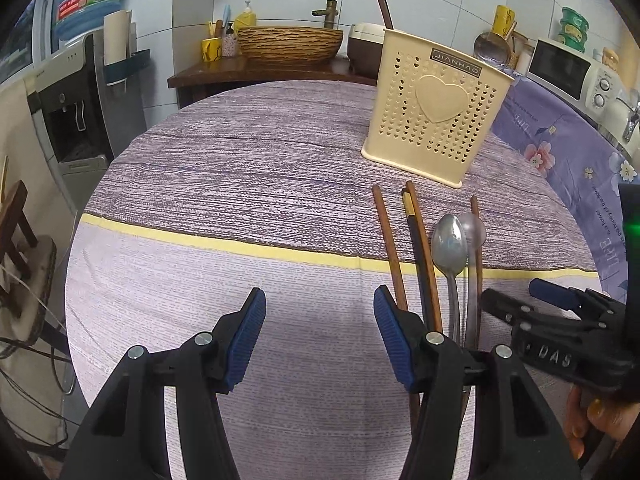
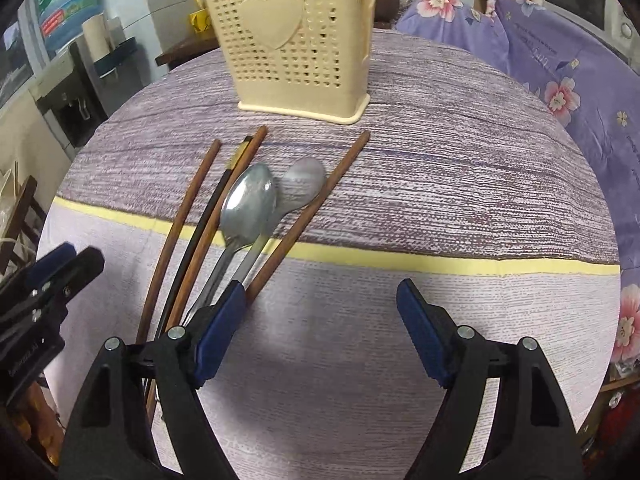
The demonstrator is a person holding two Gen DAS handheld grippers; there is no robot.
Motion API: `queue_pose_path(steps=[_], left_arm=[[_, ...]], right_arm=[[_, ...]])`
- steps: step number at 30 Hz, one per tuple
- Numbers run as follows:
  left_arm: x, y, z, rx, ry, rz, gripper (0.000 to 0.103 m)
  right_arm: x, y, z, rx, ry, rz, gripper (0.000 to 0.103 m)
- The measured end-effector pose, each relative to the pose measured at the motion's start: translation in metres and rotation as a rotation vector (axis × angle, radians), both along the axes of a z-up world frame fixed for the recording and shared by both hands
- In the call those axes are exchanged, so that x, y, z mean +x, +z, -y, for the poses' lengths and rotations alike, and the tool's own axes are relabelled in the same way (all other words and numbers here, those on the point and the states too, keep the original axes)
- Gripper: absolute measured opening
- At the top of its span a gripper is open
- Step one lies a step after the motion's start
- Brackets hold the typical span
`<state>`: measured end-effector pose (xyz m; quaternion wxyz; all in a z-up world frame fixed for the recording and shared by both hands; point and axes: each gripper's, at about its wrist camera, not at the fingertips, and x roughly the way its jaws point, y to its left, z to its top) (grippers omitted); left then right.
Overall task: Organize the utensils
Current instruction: 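Return both open tools toward the remaining chopsticks and spoons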
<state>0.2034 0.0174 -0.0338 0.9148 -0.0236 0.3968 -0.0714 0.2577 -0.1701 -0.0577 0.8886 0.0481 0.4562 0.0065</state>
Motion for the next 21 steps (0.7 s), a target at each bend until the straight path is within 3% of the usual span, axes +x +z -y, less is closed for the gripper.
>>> queue_pose_path(steps=[5, 11, 21], left_arm=[[0.001, -0.001, -0.001, -0.005, 0.004, -0.005, 0.056], [0.001, -0.003, 0.001, -0.005, -0.003, -0.013, 0.056], [0.001, -0.003, -0.002, 0.0, -0.009, -0.024, 0.056]], right_arm=[[0.009, 0.0, 0.004, 0.012, -0.016, -0.015, 0.078], [0.021, 0.001, -0.01, -0.075, -0.015, -0.014, 0.087], [0.024, 0.002, -0.004, -0.129, 0.031, -0.047, 0.09]])
